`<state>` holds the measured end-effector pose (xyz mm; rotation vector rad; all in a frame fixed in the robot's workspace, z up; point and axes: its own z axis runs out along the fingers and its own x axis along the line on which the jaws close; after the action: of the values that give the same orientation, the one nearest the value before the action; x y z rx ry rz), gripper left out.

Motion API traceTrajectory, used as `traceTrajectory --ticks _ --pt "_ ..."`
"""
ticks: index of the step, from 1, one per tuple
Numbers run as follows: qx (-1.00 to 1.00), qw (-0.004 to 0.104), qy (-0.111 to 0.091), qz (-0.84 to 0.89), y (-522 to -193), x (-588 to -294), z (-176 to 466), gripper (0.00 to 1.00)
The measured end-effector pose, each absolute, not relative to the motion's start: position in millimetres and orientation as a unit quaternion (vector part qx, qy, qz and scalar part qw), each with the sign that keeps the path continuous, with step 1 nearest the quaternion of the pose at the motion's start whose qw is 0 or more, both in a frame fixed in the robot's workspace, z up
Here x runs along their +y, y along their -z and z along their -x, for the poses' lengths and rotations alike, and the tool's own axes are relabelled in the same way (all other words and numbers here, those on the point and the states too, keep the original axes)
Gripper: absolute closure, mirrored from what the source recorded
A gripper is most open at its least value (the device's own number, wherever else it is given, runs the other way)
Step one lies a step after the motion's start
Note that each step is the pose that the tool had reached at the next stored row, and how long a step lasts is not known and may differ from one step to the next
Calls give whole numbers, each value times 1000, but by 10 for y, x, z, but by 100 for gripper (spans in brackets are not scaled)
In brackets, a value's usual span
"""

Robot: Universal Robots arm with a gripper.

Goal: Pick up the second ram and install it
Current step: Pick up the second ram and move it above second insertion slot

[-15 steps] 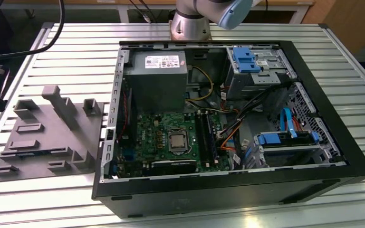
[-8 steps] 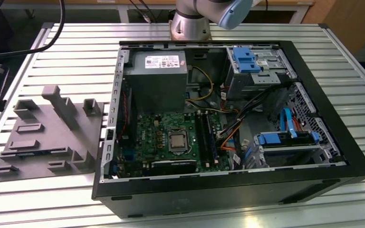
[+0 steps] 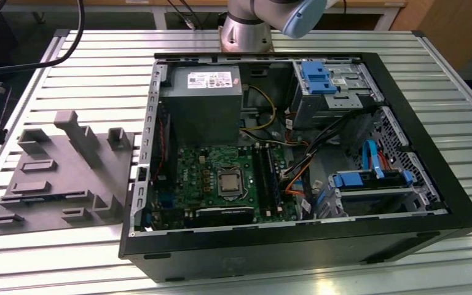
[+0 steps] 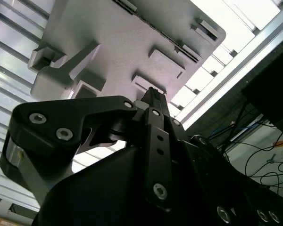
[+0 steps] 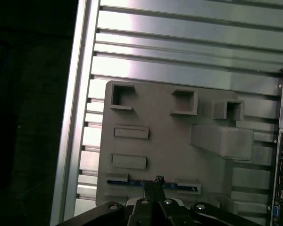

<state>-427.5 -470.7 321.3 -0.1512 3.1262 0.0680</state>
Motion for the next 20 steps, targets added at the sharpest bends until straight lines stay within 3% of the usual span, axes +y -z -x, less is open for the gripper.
traceTrajectory --ticks 20 --pt "993 4 -22 112 -3213 -4707 4275 89"
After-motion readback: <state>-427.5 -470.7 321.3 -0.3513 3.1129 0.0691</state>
